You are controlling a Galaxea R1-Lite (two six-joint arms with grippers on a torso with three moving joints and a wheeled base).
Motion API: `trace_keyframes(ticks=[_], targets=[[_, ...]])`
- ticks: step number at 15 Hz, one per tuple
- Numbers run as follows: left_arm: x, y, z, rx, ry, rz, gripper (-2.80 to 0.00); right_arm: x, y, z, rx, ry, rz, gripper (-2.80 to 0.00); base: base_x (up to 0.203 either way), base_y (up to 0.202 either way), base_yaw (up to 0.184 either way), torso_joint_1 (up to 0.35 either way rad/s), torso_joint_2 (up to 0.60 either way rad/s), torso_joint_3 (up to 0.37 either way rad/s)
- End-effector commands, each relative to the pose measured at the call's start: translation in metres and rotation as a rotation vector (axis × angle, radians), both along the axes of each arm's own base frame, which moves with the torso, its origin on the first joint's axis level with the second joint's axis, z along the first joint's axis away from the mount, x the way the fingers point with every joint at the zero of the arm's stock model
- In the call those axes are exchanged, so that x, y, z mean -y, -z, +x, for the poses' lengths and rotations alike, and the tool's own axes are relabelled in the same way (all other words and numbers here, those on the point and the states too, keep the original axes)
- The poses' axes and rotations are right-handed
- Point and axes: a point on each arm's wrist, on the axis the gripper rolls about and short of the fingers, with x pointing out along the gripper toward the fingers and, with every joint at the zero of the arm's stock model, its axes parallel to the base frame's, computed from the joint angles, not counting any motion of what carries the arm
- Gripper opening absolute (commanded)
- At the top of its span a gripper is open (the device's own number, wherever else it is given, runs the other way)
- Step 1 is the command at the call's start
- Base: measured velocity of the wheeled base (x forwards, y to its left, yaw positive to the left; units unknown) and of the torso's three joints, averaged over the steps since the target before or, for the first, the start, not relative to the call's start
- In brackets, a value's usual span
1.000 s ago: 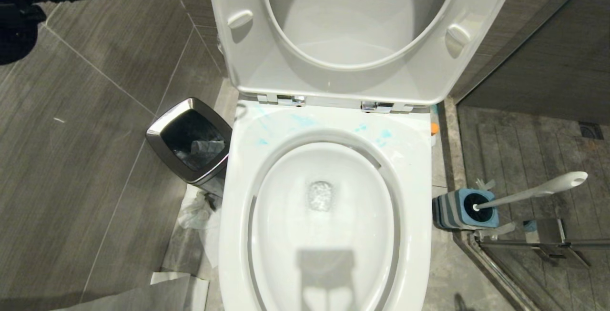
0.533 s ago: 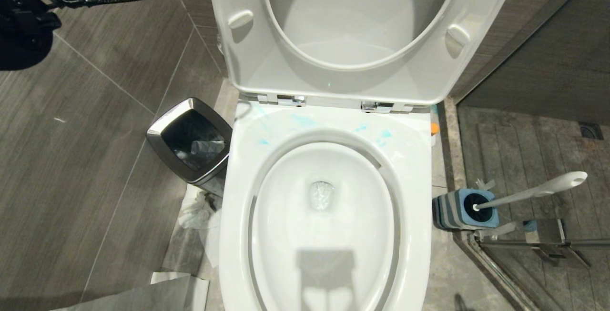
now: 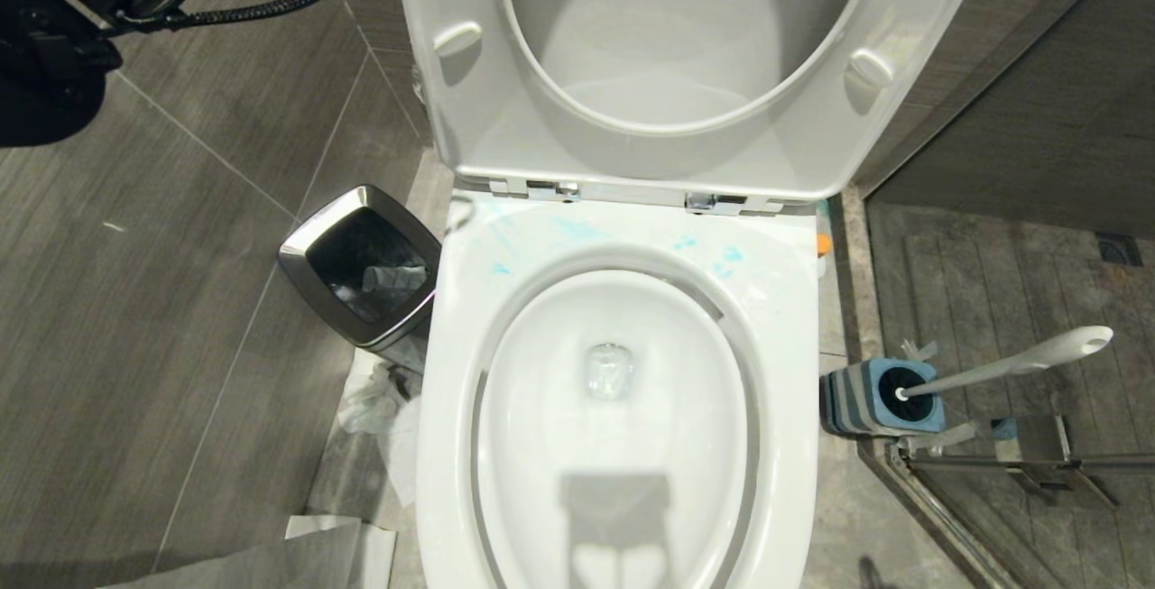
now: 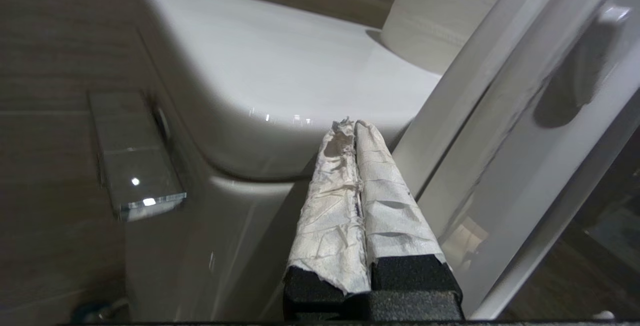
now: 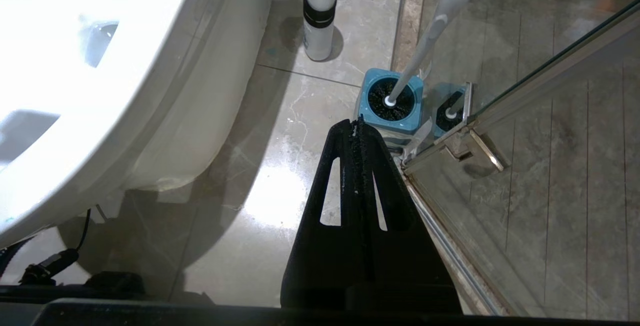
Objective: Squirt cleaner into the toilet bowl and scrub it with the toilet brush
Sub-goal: Close the toilet lid
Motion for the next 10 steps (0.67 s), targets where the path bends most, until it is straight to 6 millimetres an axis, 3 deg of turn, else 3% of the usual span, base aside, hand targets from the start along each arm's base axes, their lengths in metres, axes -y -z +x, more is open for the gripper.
trace_keyframes(ticks=[1,5,10], targets=[[0.0,0.005,-0.005,-0.028,0.028,0.015,-2.8,0.0,0.007,0.002,-0.025,-0.001,-0.001,-2.8,0.0,0.0,0.0,0.0,0.0,0.0],[-0.002,0.019,-0.01,-0.082,0.065,0.052,-2.8,0.0,0.007,0.002,-0.025,-0.001,-0.001,-2.8,0.0,0.0,0.0,0.0,0.0,0.0],[-0.012,0.019,-0.037,-0.167,0.112,0.036,-2.8,0.0,0.007,0.002,-0.025,-0.001,-0.001,-2.8,0.0,0.0,0.0,0.0,0.0,0.0]])
